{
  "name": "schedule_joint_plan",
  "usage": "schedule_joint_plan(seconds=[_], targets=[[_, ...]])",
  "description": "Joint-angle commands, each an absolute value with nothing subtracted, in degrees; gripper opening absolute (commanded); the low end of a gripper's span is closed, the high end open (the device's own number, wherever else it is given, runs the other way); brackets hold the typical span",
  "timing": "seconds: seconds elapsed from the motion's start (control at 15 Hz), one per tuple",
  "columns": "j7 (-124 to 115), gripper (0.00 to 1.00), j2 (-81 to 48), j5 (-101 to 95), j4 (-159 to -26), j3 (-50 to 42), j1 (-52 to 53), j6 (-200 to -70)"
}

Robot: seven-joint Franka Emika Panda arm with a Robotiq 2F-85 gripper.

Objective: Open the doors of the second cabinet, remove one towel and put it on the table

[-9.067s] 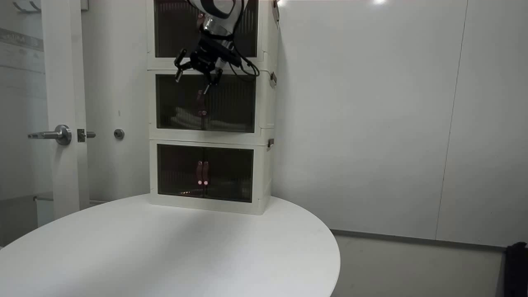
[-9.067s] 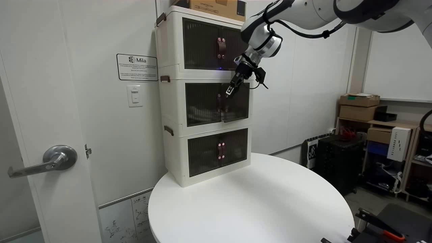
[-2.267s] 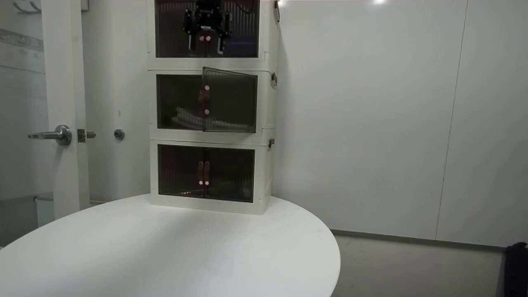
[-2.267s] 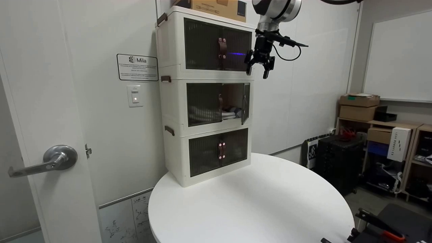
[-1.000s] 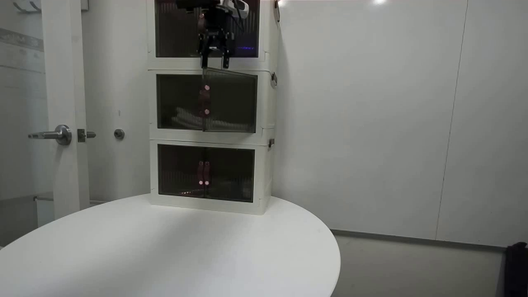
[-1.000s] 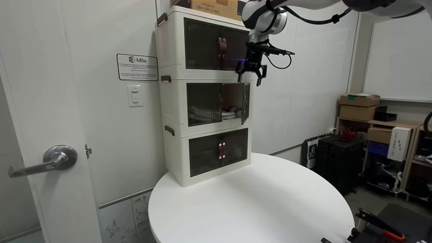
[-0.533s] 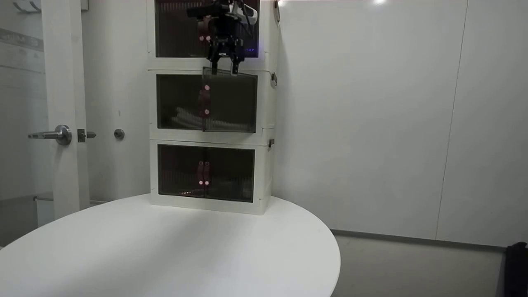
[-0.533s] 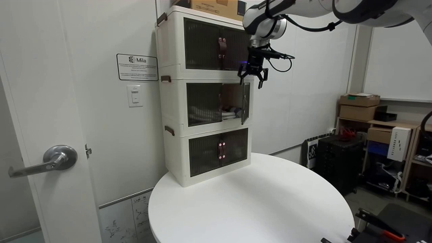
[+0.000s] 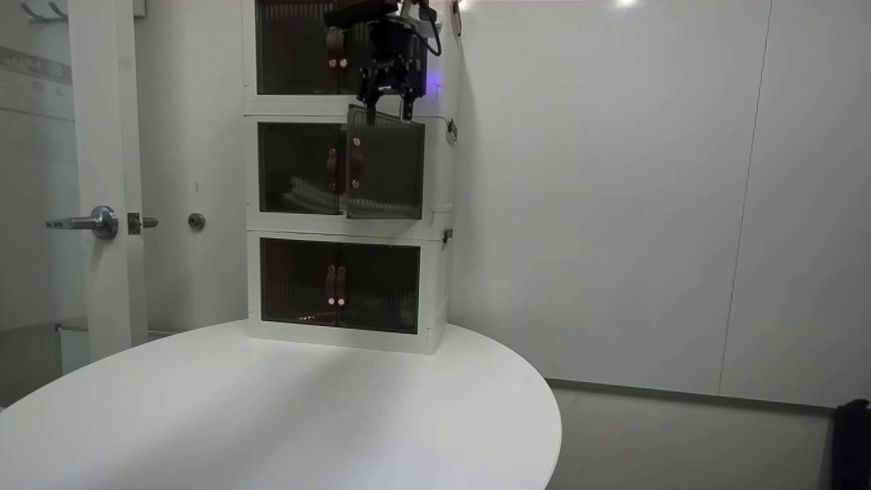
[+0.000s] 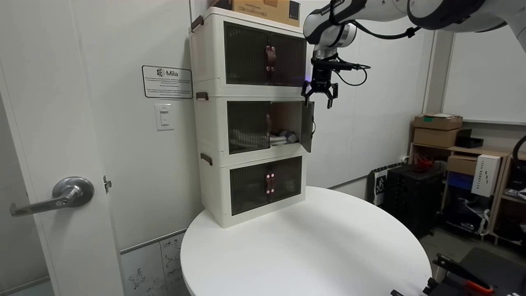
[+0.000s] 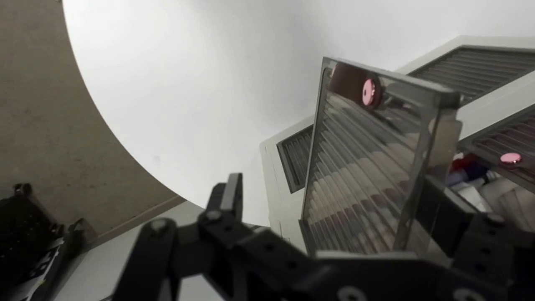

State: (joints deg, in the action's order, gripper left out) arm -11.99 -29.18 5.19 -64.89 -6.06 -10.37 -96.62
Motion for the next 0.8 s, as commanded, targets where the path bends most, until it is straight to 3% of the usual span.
schedule_joint_plan(seconds=[0.0, 0.73], targets=[[-2.7, 1.0, -24.2, 3.9, -68.4, -5.7, -11.8, -92.7], [33.7, 1.0, -22.0, 3.6, -66.5, -5.1, -16.6, -77.4]])
